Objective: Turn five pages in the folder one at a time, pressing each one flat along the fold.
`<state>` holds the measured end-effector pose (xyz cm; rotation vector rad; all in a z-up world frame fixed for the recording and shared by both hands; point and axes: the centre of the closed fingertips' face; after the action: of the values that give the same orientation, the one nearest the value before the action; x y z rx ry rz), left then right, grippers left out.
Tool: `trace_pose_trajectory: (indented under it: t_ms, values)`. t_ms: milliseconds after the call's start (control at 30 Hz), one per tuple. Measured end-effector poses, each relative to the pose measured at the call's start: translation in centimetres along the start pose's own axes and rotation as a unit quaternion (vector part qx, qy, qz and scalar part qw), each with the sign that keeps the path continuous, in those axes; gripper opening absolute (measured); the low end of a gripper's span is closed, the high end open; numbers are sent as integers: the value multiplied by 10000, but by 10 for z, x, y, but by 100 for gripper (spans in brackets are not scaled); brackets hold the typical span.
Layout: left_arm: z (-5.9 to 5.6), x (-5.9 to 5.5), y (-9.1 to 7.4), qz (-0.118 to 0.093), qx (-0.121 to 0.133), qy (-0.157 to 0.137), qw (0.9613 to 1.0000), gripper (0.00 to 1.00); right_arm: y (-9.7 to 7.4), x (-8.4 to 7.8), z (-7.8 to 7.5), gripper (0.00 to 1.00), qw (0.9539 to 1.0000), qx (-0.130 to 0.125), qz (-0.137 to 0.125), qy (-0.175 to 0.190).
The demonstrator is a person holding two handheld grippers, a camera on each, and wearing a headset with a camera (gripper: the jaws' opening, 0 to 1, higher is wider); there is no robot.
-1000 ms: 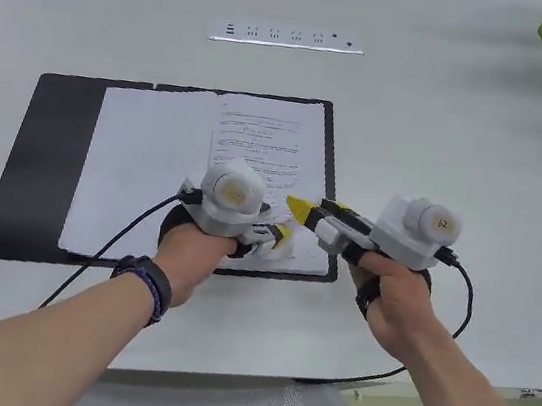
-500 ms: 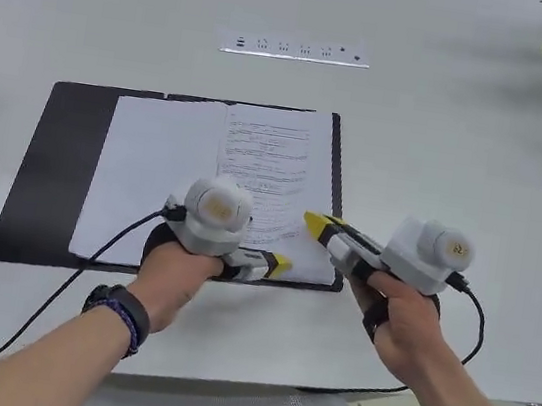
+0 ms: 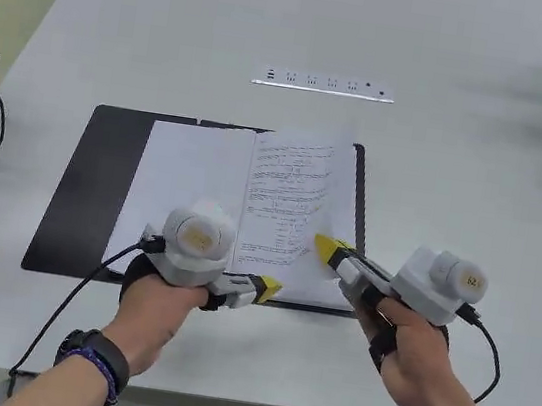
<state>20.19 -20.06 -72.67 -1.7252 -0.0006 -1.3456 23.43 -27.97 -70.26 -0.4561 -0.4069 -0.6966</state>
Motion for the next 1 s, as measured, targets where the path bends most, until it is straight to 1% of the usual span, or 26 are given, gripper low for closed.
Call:
trace_pose_trajectory:
  t_ms: [200, 333, 367, 567, 733, 900, 1000]
  values:
    - [11, -1, -15, -77, 179, -80, 9998, 62, 5, 1, 12, 0, 9999, 118, -15, 26]
    - [17, -4, -23, -67, 275, -87, 9996, 63, 11, 1, 19, 0, 9998, 188, -9, 25]
    - [19, -6, -24, -76, 304, -115, 9994, 63, 13, 1, 23, 0, 9998, 221, 12, -4]
    - [29, -7, -39, -148, 461, -215, 9986, 63, 27, -1, 39, 0, 9992, 375, 85, -45]
    - [37, -10, -48, -181, 580, -246, 9978, 64, 40, -4, 54, 0, 9984, 521, 173, -95]
    - [47, -15, -57, -199, 701, -352, 9967, 64, 52, -12, 65, 0, 9976, 620, 288, -100]
    - [52, -14, -64, -235, 781, -363, 9960, 64, 58, -17, 70, 0, 9970, 665, 380, -139]
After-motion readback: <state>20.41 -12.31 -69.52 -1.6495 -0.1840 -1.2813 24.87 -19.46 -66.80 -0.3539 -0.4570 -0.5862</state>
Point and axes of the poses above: the centre of the closed fingertips' face, and the gripper's own axes: y roughly forward along the fingers, z roughly to its left, x roughly out of its top, and after that the axes turned 14 degrees about y, right-handed
